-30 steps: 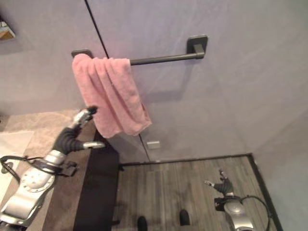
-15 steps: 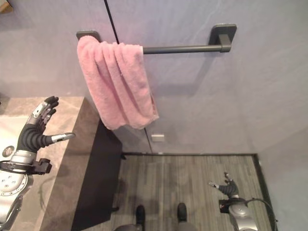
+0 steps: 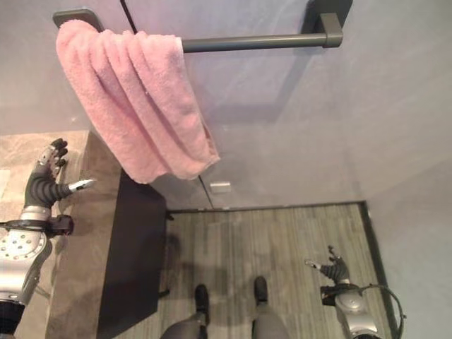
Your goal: Put brush and paste in cup on sink, flatten towel.
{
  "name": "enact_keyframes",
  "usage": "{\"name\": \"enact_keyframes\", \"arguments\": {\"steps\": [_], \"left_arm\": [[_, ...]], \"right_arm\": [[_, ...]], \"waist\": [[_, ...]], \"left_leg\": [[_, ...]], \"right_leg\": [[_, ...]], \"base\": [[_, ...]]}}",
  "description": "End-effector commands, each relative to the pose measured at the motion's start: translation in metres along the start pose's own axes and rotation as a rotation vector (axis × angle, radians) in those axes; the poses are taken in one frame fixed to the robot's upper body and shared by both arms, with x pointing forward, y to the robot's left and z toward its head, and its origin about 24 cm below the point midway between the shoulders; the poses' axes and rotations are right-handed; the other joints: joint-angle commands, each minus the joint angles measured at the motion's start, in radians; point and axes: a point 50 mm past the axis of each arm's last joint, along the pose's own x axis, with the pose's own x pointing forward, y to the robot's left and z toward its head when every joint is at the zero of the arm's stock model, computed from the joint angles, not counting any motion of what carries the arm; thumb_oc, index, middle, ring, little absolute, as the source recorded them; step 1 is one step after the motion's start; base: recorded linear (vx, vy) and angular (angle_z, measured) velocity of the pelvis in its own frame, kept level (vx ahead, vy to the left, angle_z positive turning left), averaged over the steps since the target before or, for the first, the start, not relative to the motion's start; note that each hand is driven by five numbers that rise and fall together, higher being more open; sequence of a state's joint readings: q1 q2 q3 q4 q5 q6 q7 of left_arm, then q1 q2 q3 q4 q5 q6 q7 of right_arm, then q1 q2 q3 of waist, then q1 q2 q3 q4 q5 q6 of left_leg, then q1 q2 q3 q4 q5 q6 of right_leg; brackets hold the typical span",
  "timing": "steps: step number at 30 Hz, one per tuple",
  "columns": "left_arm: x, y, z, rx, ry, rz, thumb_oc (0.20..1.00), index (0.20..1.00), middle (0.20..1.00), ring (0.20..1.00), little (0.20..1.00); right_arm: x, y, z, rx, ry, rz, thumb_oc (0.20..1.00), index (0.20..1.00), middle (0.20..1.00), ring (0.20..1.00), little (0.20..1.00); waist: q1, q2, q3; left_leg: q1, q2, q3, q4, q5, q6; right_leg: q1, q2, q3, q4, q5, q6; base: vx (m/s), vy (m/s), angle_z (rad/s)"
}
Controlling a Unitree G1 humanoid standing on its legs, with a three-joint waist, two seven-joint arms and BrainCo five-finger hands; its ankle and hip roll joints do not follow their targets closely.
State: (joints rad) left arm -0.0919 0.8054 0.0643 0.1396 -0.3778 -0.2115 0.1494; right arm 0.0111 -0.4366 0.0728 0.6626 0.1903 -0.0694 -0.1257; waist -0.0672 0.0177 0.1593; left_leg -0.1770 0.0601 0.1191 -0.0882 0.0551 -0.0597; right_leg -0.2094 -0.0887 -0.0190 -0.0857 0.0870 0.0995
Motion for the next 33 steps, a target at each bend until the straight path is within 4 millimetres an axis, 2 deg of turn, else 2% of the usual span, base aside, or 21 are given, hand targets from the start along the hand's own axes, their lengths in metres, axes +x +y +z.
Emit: {"name": "enact_keyframes", "arguments": {"steps": [1, 6, 14, 16, 17, 19, 20, 21, 29, 33], "left_arm": [[0.013, 0.005, 0.021, -0.005, -0.099, 0.007, 1.000, 1.000, 1.000, 1.000, 1.000], [0.019, -0.012, 0.031, -0.030, -0.141, -0.050, 1.000, 1.000, 1.000, 1.000, 1.000], [0.015, -0.014, 0.048, 0.021, -0.219, -0.082, 1.000, 1.000, 1.000, 1.000, 1.000], [0.013, -0.016, 0.045, 0.004, -0.208, -0.092, 0.915, 0.915, 0.915, 0.915, 0.915], [0.012, -0.016, 0.044, 0.000, -0.202, -0.095, 0.649, 0.649, 0.649, 0.649, 0.649], [0.012, -0.017, 0.041, -0.005, -0.191, -0.092, 0.533, 0.533, 0.533, 0.533, 0.533], [0.012, -0.017, 0.040, -0.013, -0.187, -0.086, 0.282, 0.282, 0.282, 0.282, 0.282], [0.013, -0.017, 0.039, -0.025, -0.183, -0.082, 0.200, 0.200, 0.200, 0.200, 0.200], [0.015, -0.013, 0.037, -0.030, -0.174, -0.048, 0.200, 0.200, 0.200, 0.200, 0.200], [0.011, -0.003, 0.039, 0.029, -0.181, -0.036, 0.222, 0.222, 0.222, 0.222, 0.222]], "right_arm": [[0.001, -0.003, 0.011, -0.043, -0.058, 0.012, 1.000, 1.000, 1.000, 1.000, 1.000], [0.000, 0.001, 0.009, -0.051, -0.050, 0.024, 1.000, 1.000, 1.000, 1.000, 1.000], [-0.002, -0.001, 0.005, -0.047, -0.038, 0.017, 1.000, 1.000, 1.000, 1.000, 1.000], [-0.003, -0.002, 0.003, -0.050, -0.034, 0.015, 1.000, 1.000, 1.000, 1.000, 1.000], [-0.003, -0.002, 0.003, -0.052, -0.034, 0.016, 1.000, 1.000, 1.000, 1.000, 1.000], [-0.003, -0.001, 0.002, -0.054, -0.030, 0.019, 1.000, 1.000, 1.000, 1.000, 1.000], [-0.003, -0.001, 0.002, -0.056, -0.032, 0.022, 1.000, 1.000, 1.000, 1.000, 1.000], [-0.003, 0.000, 0.003, -0.055, -0.035, 0.026, 1.000, 1.000, 1.000, 1.000, 1.000], [-0.001, 0.001, 0.009, -0.068, -0.055, 0.024, 1.000, 1.000, 1.000, 1.000, 1.000], [-0.001, -0.003, 0.016, -0.079, -0.092, 0.011, 1.000, 1.000, 1.000, 1.000, 1.000]], "waist": [[-0.010, -0.051, -0.037], [-0.022, -0.056, -0.038], [-0.021, -0.054, -0.036], [-0.021, -0.050, -0.037], [-0.021, -0.049, -0.037], [-0.020, -0.046, -0.037], [-0.020, -0.044, -0.038], [-0.021, -0.042, -0.039], [-0.022, -0.039, -0.043], [-0.019, -0.040, -0.045]], "left_leg": [[-0.015, 0.086, -0.014, 0.001, 0.036, -0.074], [-0.021, 0.089, -0.010, 0.001, 0.037, -0.077], [-0.013, 0.094, -0.008, 0.001, 0.034, -0.081], [-0.012, 0.094, -0.006, 0.001, 0.034, -0.083], [-0.011, 0.094, -0.006, 0.001, 0.034, -0.083], [-0.012, 0.096, -0.007, 0.001, 0.036, -0.085], [-0.013, 0.097, -0.008, 0.001, 0.037, -0.086], [-0.016, 0.098, -0.010, 0.001, 0.038, -0.087], [-0.033, 0.097, -0.011, 0.001, 0.043, -0.088], [-0.031, 0.098, -0.010, 0.001, 0.041, -0.089]], "right_leg": [[-0.044, -0.171, 0.044, -0.002, 0.086, 0.146], [-0.060, -0.165, 0.055, -0.002, 0.088, 0.147], [-0.059, -0.162, 0.061, -0.002, 0.082, 0.146], [-0.059, -0.163, 0.060, -0.002, 0.081, 0.145], [-0.058, -0.162, 0.059, -0.002, 0.080, 0.144], [-0.058, -0.162, 0.056, -0.002, 0.078, 0.142], [-0.059, -0.162, 0.053, -0.002, 0.077, 0.141], [-0.060, -0.162, 0.051, -0.002, 0.078, 0.140], [-0.076, -0.160, 0.052, -0.002, 0.081, 0.139], [-0.075, -0.161, 0.052, -0.002, 0.081, 0.140]], "base": [[0.01, 0.007, -0.13], [0.00, -0.001, -0.05], [0.01, -0.007, -0.07], [0.00, 0.000, 0.00], [0.00, 0.000, 0.00], [0.00, 0.000, 0.00], [0.00, 0.000, 0.00], [0.00, 0.000, 0.00], [0.00, 0.000, 0.00], [0.00, 0.000, 0.00]]}}
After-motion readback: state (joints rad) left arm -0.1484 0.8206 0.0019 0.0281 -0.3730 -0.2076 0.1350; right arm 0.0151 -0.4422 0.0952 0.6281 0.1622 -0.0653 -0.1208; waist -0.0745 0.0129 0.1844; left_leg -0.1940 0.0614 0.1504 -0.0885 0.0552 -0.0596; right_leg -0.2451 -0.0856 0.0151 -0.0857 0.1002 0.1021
